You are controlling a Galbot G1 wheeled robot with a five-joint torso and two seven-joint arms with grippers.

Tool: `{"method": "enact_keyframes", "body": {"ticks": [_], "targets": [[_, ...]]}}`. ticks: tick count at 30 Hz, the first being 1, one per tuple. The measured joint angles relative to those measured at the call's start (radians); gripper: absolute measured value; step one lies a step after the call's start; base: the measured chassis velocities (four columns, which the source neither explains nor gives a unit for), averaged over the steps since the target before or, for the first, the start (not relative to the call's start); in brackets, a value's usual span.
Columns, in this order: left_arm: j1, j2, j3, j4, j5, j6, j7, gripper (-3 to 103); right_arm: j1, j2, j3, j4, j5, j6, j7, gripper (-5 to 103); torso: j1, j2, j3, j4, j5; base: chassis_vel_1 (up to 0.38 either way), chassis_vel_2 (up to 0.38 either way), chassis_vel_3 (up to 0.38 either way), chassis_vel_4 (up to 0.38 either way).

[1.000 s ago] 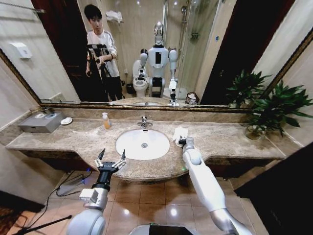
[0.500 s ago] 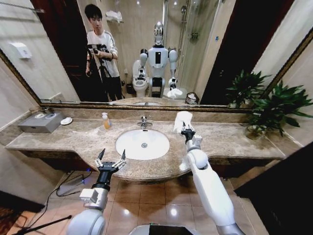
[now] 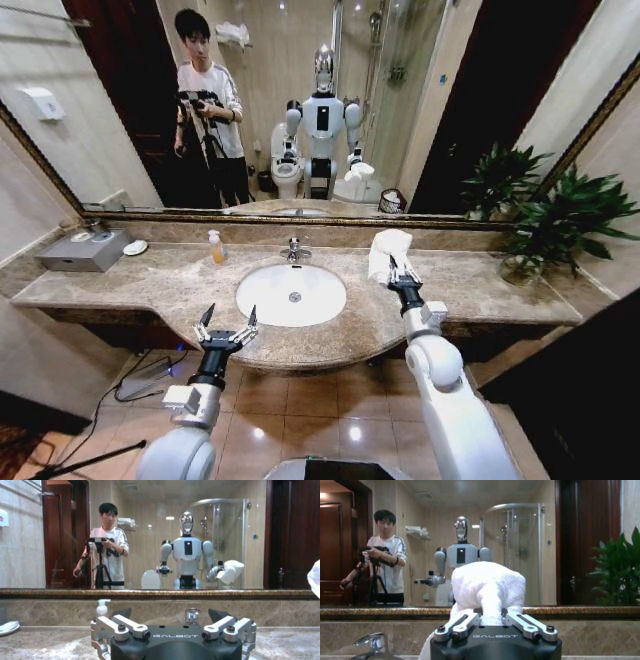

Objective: Pick up the towel from the sink counter and wipe the mirror surface.

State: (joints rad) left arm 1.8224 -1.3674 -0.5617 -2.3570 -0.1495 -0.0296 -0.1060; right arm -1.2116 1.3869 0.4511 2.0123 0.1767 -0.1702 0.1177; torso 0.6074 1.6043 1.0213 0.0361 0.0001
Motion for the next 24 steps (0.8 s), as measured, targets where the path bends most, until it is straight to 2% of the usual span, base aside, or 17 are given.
{"method": "enact_keyframes", "body": {"ticks": [24], "targets": [[0.000,0.000,0.000,0.000,0.000,0.000,0.000,100,-0.023,0.014,-0.023,0.031,-0.007,-0.007,-0.003,13,0.000,0.000,0.000,-0.0002,-0.0002,0.050,0.047,-0.047,-0.043]]}}
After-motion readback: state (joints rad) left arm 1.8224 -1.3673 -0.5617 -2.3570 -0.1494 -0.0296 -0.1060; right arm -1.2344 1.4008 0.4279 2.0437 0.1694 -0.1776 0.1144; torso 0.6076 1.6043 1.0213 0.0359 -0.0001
